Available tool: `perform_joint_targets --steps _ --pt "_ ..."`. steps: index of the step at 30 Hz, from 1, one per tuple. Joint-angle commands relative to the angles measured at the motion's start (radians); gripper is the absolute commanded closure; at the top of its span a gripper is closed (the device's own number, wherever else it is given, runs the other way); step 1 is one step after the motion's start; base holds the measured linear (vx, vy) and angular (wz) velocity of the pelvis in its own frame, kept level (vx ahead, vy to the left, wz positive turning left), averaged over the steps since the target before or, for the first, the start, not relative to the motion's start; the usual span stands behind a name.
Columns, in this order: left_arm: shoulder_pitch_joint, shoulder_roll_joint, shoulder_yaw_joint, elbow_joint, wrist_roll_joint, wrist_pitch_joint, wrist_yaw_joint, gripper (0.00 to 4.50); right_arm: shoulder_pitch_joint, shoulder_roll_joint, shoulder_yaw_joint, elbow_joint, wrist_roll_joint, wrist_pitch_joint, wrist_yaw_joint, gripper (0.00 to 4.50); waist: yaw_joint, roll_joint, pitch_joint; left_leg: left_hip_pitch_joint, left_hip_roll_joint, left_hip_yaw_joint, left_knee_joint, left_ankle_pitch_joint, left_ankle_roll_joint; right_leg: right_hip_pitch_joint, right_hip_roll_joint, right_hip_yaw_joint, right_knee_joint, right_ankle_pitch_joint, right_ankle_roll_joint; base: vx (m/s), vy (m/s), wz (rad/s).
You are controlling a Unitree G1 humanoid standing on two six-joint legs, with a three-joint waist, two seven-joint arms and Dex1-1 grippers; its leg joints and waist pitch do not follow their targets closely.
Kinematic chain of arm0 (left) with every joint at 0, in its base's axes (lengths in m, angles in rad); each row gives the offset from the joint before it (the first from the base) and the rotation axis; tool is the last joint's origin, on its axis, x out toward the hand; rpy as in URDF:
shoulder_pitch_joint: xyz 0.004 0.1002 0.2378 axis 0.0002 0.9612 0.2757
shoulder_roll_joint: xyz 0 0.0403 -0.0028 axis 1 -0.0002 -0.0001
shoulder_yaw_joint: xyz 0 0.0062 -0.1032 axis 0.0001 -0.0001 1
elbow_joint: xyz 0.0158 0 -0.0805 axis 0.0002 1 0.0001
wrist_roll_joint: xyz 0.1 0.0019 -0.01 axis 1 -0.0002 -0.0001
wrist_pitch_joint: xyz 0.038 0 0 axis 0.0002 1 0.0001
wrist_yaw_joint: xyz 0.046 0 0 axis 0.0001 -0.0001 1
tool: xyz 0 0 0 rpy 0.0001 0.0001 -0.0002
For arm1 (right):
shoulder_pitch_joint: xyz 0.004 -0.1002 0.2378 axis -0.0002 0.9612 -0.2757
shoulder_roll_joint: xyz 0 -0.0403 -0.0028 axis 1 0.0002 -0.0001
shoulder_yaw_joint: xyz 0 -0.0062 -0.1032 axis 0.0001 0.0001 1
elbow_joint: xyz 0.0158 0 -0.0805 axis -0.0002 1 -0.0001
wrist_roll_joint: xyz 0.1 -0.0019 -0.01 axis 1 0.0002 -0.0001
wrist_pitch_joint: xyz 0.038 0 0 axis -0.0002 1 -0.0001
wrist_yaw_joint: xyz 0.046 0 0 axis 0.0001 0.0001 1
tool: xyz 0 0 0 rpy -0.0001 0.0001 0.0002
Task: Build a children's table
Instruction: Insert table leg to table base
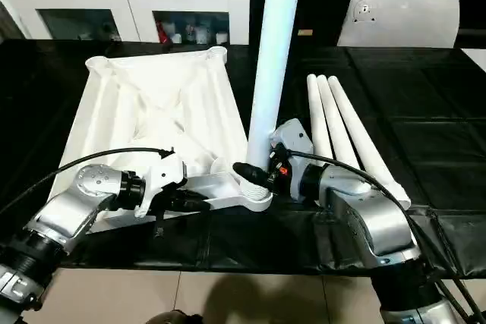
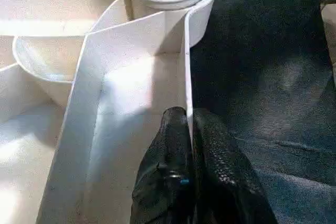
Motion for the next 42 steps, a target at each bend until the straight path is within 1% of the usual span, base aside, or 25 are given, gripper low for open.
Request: perform_joint_targets --steps 1,3,7,9,12,14,17,19,20,21,22,23,26,28,29,30,31,32,33,35,36,38,40,42 --pt "-0.006 0.005 0.025 0.009 -0.016 -0.025 -0.028 4.5 -0.005 0.003 0.013 0.047 -0.018 0.017 -0.006 2.61 0.003 -0.013 -0.06 0.034 0.118 -0.054 -0.081 -0.291 -0.023 0.015 -0.116 0.059 -0.086 -0.218 -0.225 0.0 0.0 0.0" --pt "-0.009 0.0 0.028 0.013 -0.013 -0.031 -0.031 4.5 -0.011 0.004 0.021 0.063 -0.02 0.017 0.002 2.61 0.004 -0.014 -0.06 0.033 0.117 -0.053 -0.08 -0.285 -0.019 0.017 -0.117 0.059 -0.087 -0.208 -0.232 0.0 0.0 0.0" --pt "-0.017 0.001 0.03 0.019 -0.01 -0.033 -0.042 4.5 -0.009 0.002 0.036 0.071 -0.018 0.036 0.022 2.61 0.006 -0.013 -0.059 0.035 0.12 -0.054 -0.083 -0.293 -0.02 0.016 -0.114 0.058 -0.084 -0.208 -0.231 0.0 0.0 0.0" --pt "-0.02 0.003 0.031 0.023 -0.009 -0.035 -0.046 4.5 -0.009 0.001 0.04 0.075 -0.016 0.045 0.031 2.61 0.006 -0.011 -0.059 0.036 0.12 -0.054 -0.083 -0.31 -0.028 0.015 -0.117 0.059 -0.086 -0.222 -0.232 0.0 0.0 0.0" --pt "-0.025 0.007 0.031 0.028 -0.003 -0.043 -0.046 4.5 -0.008 0.0 0.042 0.073 -0.007 0.054 0.041 2.61 0.006 -0.013 -0.057 0.038 0.12 -0.055 -0.084 -0.333 -0.037 0.013 -0.118 0.06 -0.088 -0.257 -0.225 0.0 0.0 0.0" --pt "-0.032 0.007 0.033 0.041 0.004 -0.05 -0.041 4.5 -0.008 -0.006 0.046 0.065 0.0 0.067 0.053 2.61 0.006 -0.014 -0.057 0.037 0.119 -0.056 -0.084 -0.33 -0.037 0.013 -0.119 0.061 -0.09 -0.269 -0.219 0.0 0.0 0.0" --pt "-0.038 0.011 0.031 0.054 0.018 -0.06 -0.038 4.5 -0.006 -0.013 0.044 0.044 0.014 0.088 0.069 2.61 0.007 -0.015 -0.057 0.038 0.121 -0.056 -0.085 -0.327 -0.036 0.013 -0.117 0.06 -0.089 -0.262 -0.219 0.0 0.0 0.0" --pt "-0.042 0.011 0.034 0.059 0.018 -0.061 -0.04 4.5 -0.006 -0.014 0.041 0.044 0.013 0.088 0.071 2.61 0.007 -0.015 -0.057 0.036 0.12 -0.056 -0.084 -0.323 -0.033 0.014 -0.118 0.061 -0.089 -0.258 -0.22 0.0 0.0 0.0" --pt "-0.045 0.012 0.035 0.062 0.019 -0.064 -0.041 4.5 -0.006 -0.015 0.039 0.044 0.013 0.088 0.074 2.61 0.007 -0.015 -0.056 0.038 0.12 -0.056 -0.084 -0.335 -0.038 0.011 -0.119 0.061 -0.092 -0.276 -0.219 0.0 0.0 0.0" --pt "-0.046 0.012 0.035 0.063 0.019 -0.064 -0.041 4.5 -0.006 -0.015 0.039 0.044 0.013 0.088 0.074 2.61 0.007 -0.015 -0.056 0.038 0.12 -0.056 -0.083 -0.337 -0.04 0.011 -0.12 0.061 -0.092 -0.281 -0.218 0.0 0.0 0.0" --pt "-0.052 0.013 0.038 0.071 0.021 -0.069 -0.042 4.5 -0.007 -0.016 0.036 0.044 0.011 0.087 0.076 2.61 0.007 -0.01 -0.056 0.039 0.12 -0.057 -0.084 -0.342 -0.043 0.01 -0.12 0.061 -0.092 -0.288 -0.216 0.0 0.0 0.0" --pt "-0.059 0.013 0.041 0.08 0.02 -0.074 -0.046 4.5 -0.006 -0.017 0.035 0.044 0.009 0.087 0.077 2.61 0.007 -0.013 -0.056 0.039 0.12 -0.057 -0.084 -0.35 -0.048 0.009 -0.119 0.062 -0.093 -0.294 -0.214 0.0 0.0 0.0" --pt "-0.065 0.012 0.051 0.087 0.006 -0.081 -0.062 4.5 -0.003 -0.016 0.031 0.044 0.006 0.085 0.068 2.61 0.006 -0.013 -0.056 0.04 0.121 -0.058 -0.086 -0.364 -0.056 0.008 -0.12 0.062 -0.093 -0.299 -0.212 0.0 0.0 0.0" --pt "-0.068 0.013 0.054 0.087 -0.005 -0.08 -0.081 4.5 0.0 -0.015 0.03 0.045 0.002 0.083 0.062 2.61 0.006 -0.013 -0.056 0.039 0.121 -0.058 -0.087 -0.357 -0.055 0.008 -0.12 0.062 -0.092 -0.291 -0.213 0.0 0.0 0.0" --pt "-0.069 0.016 0.051 0.082 -0.015 -0.078 -0.108 4.5 0.003 -0.01 0.028 0.048 0.001 0.081 0.055 2.61 0.005 -0.006 -0.056 0.039 0.121 -0.058 -0.088 -0.361 -0.059 0.008 -0.119 0.062 -0.093 -0.283 -0.214 0.0 0.0 0.0" --pt "-0.069 0.016 0.051 0.082 -0.015 -0.078 -0.108 4.5 0.003 -0.01 0.028 0.048 0.001 0.081 0.055 2.61 0.005 -0.009 -0.057 0.039 0.121 -0.058 -0.088 -0.361 -0.059 0.008 -0.119 0.062 -0.092 -0.277 -0.215 0.0 0.0 0.0" --pt "-0.066 0.022 0.04 0.072 -0.019 -0.069 -0.137 4.5 0.004 -0.004 0.029 0.049 0.0 0.081 0.053 2.61 0.005 -0.007 -0.059 0.039 0.121 -0.058 -0.088 -0.35 -0.057 0.01 -0.119 0.062 -0.089 -0.255 -0.22 0.0 0.0 0.0" --pt "-0.065 0.025 0.033 0.069 -0.017 -0.068 -0.144 4.5 0.004 -0.002 0.03 0.051 -0.001 0.081 0.052 2.61 0.006 -0.01 -0.06 0.039 0.121 -0.056 -0.087 -0.34 -0.052 0.011 -0.119 0.062 -0.088 -0.23 -0.227 0.0 0.0 0.0" --pt "-0.064 0.026 0.029 0.069 -0.013 -0.072 -0.147 4.5 0.005 0.0 0.031 0.052 -0.001 0.081 0.052 2.61 0.007 -0.008 -0.061 0.036 0.121 -0.056 -0.087 -0.321 -0.045 0.013 -0.118 0.061 -0.085 -0.198 -0.233 0.0 0.0 0.0" --pt "-0.065 0.021 0.028 0.075 -0.006 -0.081 -0.141 4.5 0.004 0.003 0.03 0.055 0.001 0.084 0.052 2.61 0.006 -0.007 -0.061 0.036 0.122 -0.055 -0.088 -0.311 -0.04 0.014 -0.116 0.059 -0.082 -0.169 -0.242 0.0 0.0 0.0" --pt "-0.065 0.021 0.028 0.075 -0.006 -0.081 -0.141 4.5 0.004 0.003 0.03 0.055 0.001 0.084 0.052 2.61 0.006 -0.007 -0.061 0.037 0.123 -0.055 -0.088 -0.314 -0.04 0.013 -0.116 0.059 -0.082 -0.168 -0.244 0.0 0.0 0.0" --pt "-0.068 0.011 0.031 0.083 0.003 -0.092 -0.132 4.5 0.003 0.006 0.034 0.062 0.001 0.086 0.055 2.61 0.006 -0.008 -0.058 0.039 0.122 -0.054 -0.088 -0.343 -0.047 0.012 -0.119 0.06 -0.086 -0.21 -0.244 0.0 0.0 0.0" --pt "-0.071 0.001 0.034 0.092 0.017 -0.106 -0.109 4.5 0.0 0.008 0.038 0.073 -0.001 0.085 0.055 2.61 0.006 -0.008 -0.056 0.039 0.122 -0.055 -0.086 -0.352 -0.051 0.011 -0.121 0.062 -0.089 -0.241 -0.238 0.0 0.0 0.0" --pt "-0.074 -0.007 0.035 0.102 0.027 -0.119 -0.09 4.5 -0.001 0.014 0.035 0.083 0.0 0.082 0.053 2.61 0.007 -0.009 -0.055 0.042 0.122 -0.056 -0.086 -0.368 -0.057 0.008 -0.121 0.062 -0.093 -0.273 -0.229 0.0 0.0 0.0"
